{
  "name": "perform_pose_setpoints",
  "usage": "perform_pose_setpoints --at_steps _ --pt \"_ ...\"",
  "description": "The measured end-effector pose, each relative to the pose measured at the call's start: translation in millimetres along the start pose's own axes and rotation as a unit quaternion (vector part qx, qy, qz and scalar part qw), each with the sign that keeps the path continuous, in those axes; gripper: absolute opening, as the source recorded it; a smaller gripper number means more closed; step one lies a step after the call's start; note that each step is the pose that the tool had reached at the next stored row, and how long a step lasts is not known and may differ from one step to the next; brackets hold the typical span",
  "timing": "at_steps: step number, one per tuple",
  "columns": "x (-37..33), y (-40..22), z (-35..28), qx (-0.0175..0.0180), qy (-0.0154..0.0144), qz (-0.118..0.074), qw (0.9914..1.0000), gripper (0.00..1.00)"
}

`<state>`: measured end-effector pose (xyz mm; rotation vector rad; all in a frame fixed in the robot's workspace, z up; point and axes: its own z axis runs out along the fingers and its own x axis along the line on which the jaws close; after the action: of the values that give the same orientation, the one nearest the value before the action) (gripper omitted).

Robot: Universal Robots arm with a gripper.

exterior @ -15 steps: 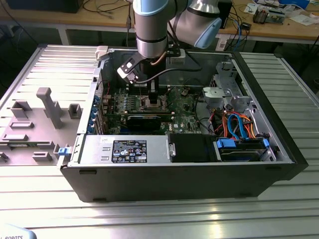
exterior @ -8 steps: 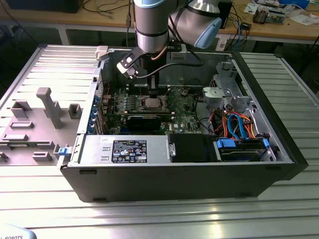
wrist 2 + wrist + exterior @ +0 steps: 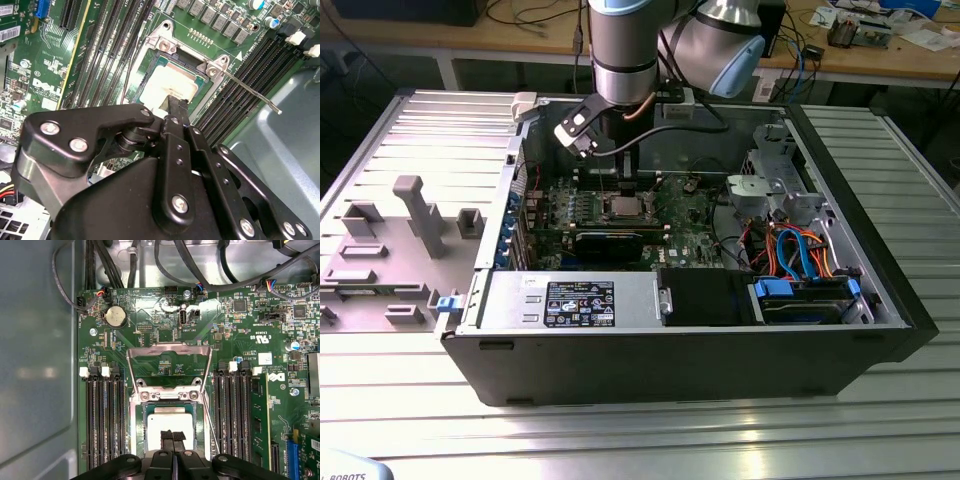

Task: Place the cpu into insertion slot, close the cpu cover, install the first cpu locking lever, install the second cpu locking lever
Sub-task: 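Close the cpu cover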

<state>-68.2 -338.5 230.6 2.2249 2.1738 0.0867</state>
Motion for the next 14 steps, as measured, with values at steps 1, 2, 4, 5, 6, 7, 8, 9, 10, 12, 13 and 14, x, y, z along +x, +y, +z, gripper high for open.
perform_pose_setpoints --at_steps 1,2,4,5,6,7,8,9,10,12,13,14 --pt "0.0 0.5 0.0 0.0000 0.0000 0.000 1.00000 0.11" --pt "0.0 1.4 0.1 0.0000 0.0000 0.000 1.00000 0.11" --pt "0.1 1.5 0.2 0.0001 0.0001 0.000 1.00000 0.11" --pt "0.1 1.6 0.2 0.0001 0.0001 0.000 1.00000 0.11" --pt "0.1 1.6 0.2 0.0001 0.0001 0.000 1.00000 0.11" --pt "0.1 1.6 0.2 0.0001 0.0001 0.000 1.00000 0.11" --pt "0.1 1.6 0.2 0.0001 0.0001 0.000 1.00000 0.11" --pt "0.2 1.7 0.0 0.0000 0.0001 0.000 1.00000 0.11" --pt "0.1 1.7 -0.6 0.0001 0.0000 0.000 1.00000 0.11" --pt "0.1 1.7 -2.1 0.0001 0.0000 0.000 1.00000 0.11" --pt "0.1 1.8 -2.6 0.0001 0.0000 0.000 1.00000 0.11" --pt "0.1 1.8 -3.2 0.0001 0.0000 0.000 1.00000 0.11"
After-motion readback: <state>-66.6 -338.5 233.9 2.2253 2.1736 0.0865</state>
